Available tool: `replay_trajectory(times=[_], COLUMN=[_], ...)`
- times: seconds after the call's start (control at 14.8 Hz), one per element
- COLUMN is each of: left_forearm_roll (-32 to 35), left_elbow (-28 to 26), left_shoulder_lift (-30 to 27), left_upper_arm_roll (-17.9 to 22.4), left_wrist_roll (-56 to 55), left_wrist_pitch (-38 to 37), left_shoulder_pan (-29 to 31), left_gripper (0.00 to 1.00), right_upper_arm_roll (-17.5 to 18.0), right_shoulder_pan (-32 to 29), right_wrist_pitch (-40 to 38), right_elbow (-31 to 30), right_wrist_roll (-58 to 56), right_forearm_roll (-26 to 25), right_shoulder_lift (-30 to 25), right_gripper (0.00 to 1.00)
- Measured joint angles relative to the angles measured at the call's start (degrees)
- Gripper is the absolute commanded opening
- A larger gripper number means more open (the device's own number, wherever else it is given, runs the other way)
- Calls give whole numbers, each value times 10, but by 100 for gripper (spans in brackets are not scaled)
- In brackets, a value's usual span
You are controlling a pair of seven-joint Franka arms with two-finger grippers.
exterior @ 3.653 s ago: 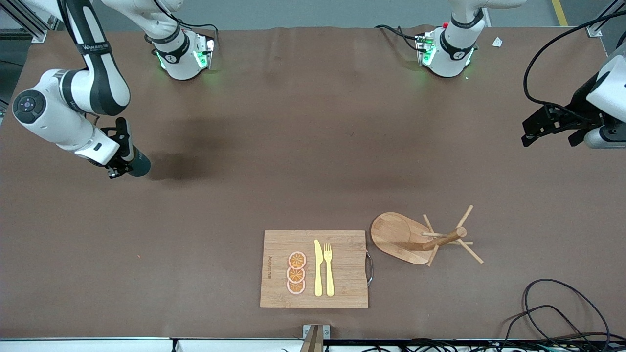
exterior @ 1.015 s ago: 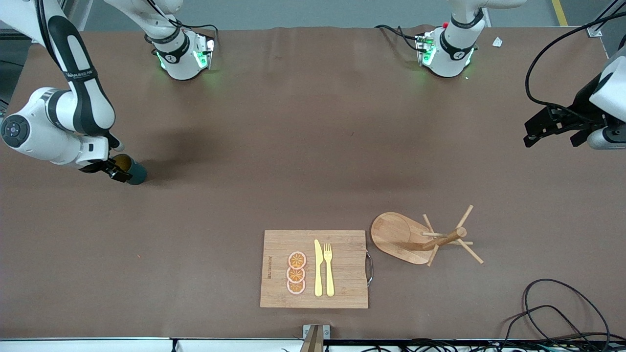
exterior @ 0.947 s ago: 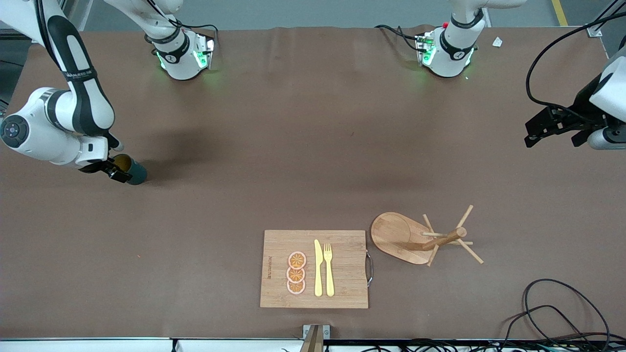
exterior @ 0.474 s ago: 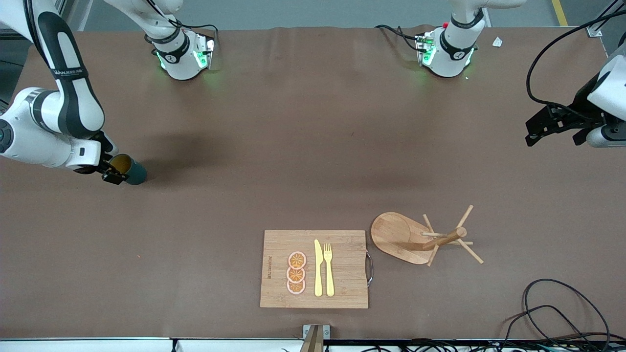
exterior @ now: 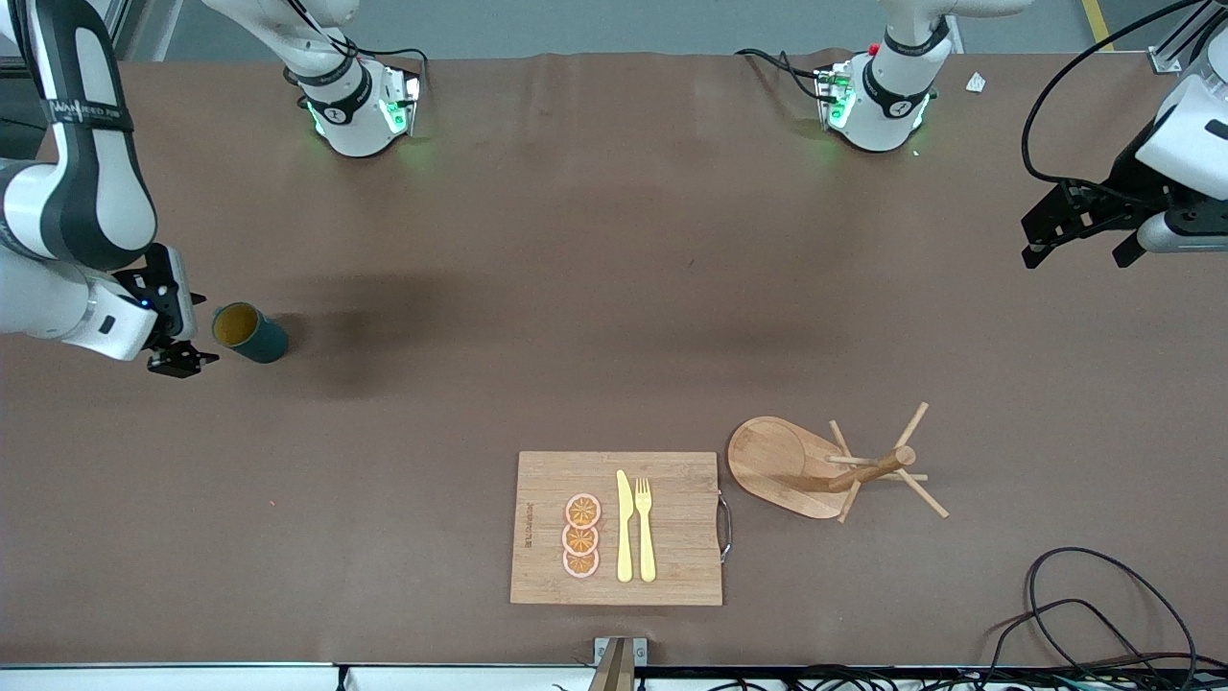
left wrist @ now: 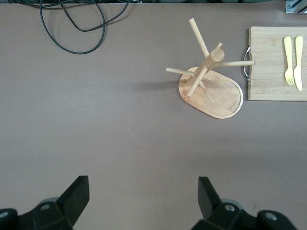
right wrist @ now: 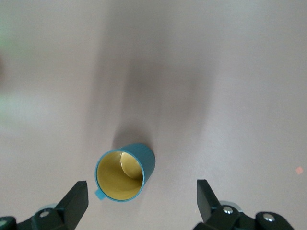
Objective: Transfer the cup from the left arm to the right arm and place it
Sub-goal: 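Open the right gripper and raise it away from the mug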
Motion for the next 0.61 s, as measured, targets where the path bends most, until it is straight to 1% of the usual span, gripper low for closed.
replay_trajectory(times=[0.41, 0.61], left_forearm_roll=[0, 0], left_elbow=[10, 19], left_shoulder_lift=[0, 0], left_upper_arm_roll=[0, 0], left_wrist_roll=[0, -1], left_wrist_pitch=[-10, -23], left_shoulder_pan=[0, 0], left_gripper=[100, 100], right_upper_arm_roll=[4, 6], right_shoulder_pan=[37, 64], right_wrist_pitch=[-67, -94], right_elbow=[82, 122], right_wrist_roll=[328, 536], right_forearm_roll=[8, 16], right_shoulder_lift=[0, 0], right_gripper=[100, 100])
